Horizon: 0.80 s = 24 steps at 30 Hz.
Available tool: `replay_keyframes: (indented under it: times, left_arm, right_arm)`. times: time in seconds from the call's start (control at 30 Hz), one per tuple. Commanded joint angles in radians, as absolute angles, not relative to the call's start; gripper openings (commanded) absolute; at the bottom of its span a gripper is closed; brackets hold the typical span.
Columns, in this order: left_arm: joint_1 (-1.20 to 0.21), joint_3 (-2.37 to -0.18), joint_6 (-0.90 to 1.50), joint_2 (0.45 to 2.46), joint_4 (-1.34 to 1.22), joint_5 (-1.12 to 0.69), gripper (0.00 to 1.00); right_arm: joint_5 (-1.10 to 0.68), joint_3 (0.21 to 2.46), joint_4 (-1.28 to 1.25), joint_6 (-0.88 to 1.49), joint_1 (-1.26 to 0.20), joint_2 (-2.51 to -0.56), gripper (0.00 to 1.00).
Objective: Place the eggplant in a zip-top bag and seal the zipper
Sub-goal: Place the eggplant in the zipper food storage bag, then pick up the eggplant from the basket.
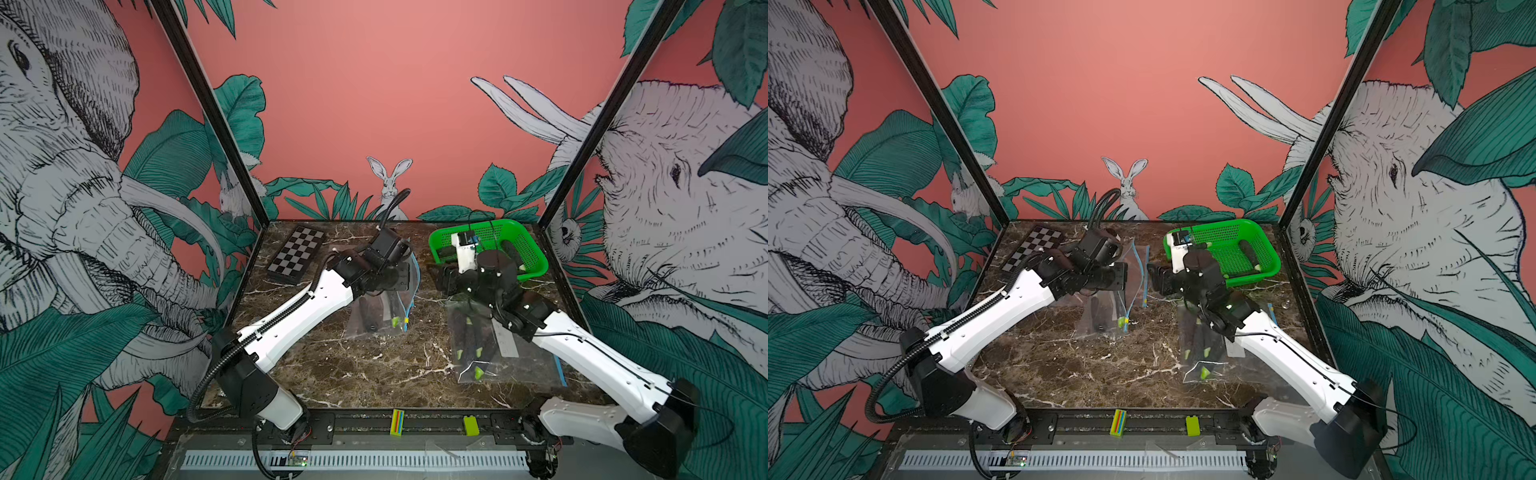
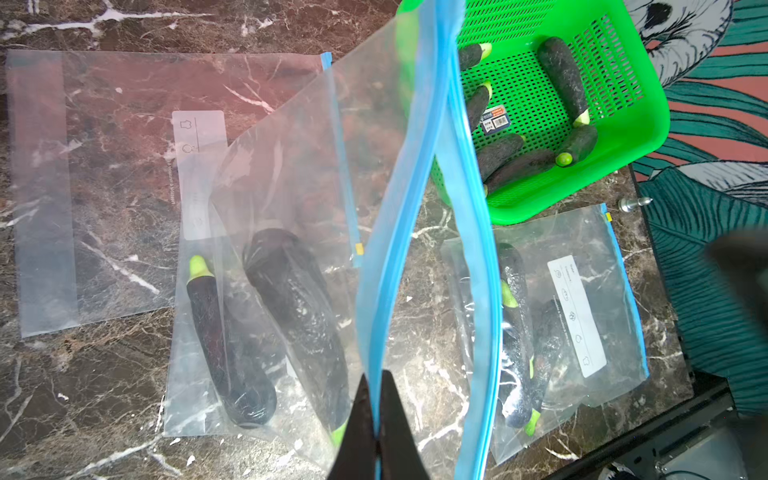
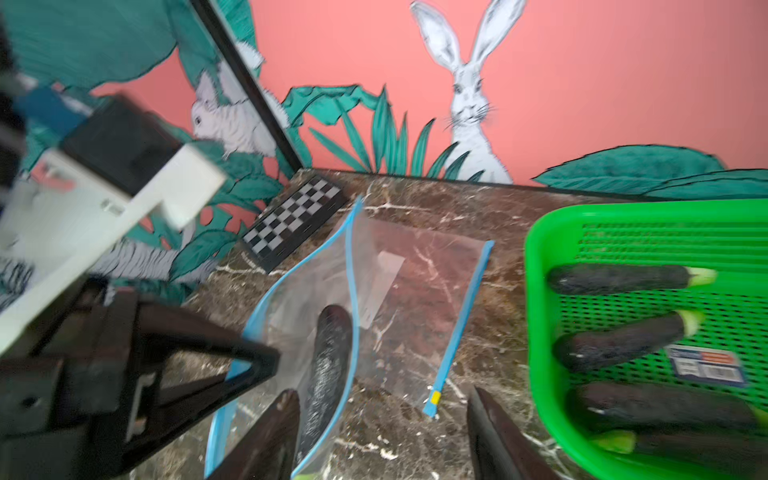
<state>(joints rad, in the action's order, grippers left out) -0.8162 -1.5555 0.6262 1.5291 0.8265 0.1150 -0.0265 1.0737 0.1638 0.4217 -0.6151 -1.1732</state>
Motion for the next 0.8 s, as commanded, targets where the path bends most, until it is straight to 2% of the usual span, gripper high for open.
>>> replay_keyframes:
  times: [0.0, 0.17, 0.33, 0.53, 0.77]
  left_arm:
    - [-0.81, -1.577, 0.617, 1.483, 0.834, 0.129, 0.0]
    - [-0.811, -1.574, 0.617, 1.481, 0.831, 0.131, 0.0]
    - [-0.81, -1.574, 0.618, 1.482, 0.829, 0.13, 0.0]
    - [-0.81, -1.572, 0.618, 1.486, 0.827, 0.13, 0.0]
    - [-0.81, -1.572, 0.618, 1.496, 0.822, 0.127, 0.0]
  right_arm:
    - [-0.106, 1.155, 0.322, 0.476, -0.471, -1.213, 0.71]
    - [-0.195, 1.342, 0.497, 0.485, -0.259, -1.407, 0.77]
    - [-0.263, 1.459, 0.511, 0.539, -0.121, -1.643, 0.78]
    - [-0.299, 1.642, 0.541, 0.566, -0.11, -1.906, 0.76]
    - [-0.229, 1.761, 0.575, 0.589, -0.134, -2.104, 0.71]
